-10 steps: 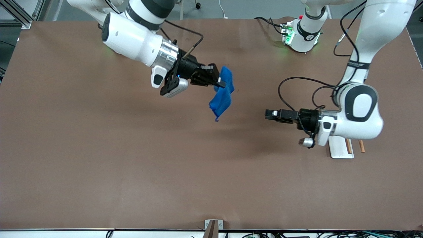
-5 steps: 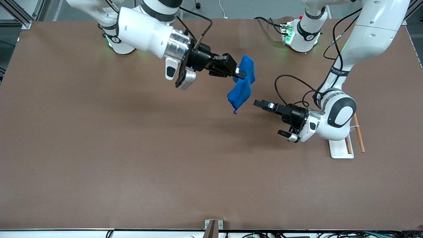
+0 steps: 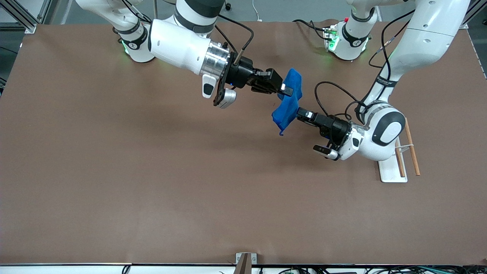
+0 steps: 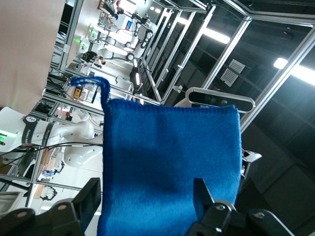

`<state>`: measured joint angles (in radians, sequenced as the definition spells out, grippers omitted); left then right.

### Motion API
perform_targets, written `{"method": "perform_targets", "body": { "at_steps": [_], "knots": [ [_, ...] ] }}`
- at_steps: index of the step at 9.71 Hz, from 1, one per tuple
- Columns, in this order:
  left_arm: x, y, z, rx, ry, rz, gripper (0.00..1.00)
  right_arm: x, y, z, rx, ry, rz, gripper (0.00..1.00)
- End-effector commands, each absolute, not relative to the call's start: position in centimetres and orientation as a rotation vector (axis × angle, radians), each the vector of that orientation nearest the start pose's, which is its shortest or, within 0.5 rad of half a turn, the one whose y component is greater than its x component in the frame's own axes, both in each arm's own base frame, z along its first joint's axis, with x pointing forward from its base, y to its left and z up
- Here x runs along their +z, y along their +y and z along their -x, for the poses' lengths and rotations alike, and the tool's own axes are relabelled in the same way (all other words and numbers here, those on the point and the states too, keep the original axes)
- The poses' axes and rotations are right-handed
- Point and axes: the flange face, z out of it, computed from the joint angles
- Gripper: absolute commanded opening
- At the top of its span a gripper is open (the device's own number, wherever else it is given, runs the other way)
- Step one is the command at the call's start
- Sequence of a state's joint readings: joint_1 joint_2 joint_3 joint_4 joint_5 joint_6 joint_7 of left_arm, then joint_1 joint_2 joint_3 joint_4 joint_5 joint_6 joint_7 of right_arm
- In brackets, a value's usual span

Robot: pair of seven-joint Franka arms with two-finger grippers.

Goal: Right arm passes towel to left arm to hang
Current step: 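Grasp the hanging towel with the left gripper below the right gripper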

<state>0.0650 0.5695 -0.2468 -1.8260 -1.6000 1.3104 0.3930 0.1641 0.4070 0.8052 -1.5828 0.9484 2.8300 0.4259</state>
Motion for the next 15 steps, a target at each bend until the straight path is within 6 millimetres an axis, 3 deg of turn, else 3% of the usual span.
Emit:
{"method": "perform_targets", "body": {
  "at_steps": [1, 10, 11, 12, 13, 15],
  "knots": [
    [30.5, -20.3, -57.7, -0.594, 0.068, -1.226, 0.75, 55.0, 49.3, -50.1, -0.010, 0.451, 1.863, 0.00],
    [31.3, -17.5, -59.3, -0.548, 0.082, -1.231, 0.56, 55.2, 49.3, -50.2, -0.014, 0.451, 1.859, 0.00],
    [31.4, -17.5, -59.3, -0.547, 0.081, -1.232, 0.41, 55.2, 49.3, -50.2, -0.014, 0.451, 1.859, 0.00],
    [31.4, -17.4, -59.3, -0.545, 0.082, -1.232, 0.17, 55.2, 49.3, -50.2, -0.014, 0.451, 1.859, 0.00],
    [31.4, -17.2, -59.4, -0.543, 0.084, -1.232, 0.00, 55.3, 49.3, -50.2, -0.015, 0.451, 1.858, 0.00],
    [31.8, -17.2, -59.4, -0.537, 0.076, -1.235, 0.00, 55.3, 49.3, -50.2, -0.015, 0.451, 1.858, 0.00]
  ]
}}
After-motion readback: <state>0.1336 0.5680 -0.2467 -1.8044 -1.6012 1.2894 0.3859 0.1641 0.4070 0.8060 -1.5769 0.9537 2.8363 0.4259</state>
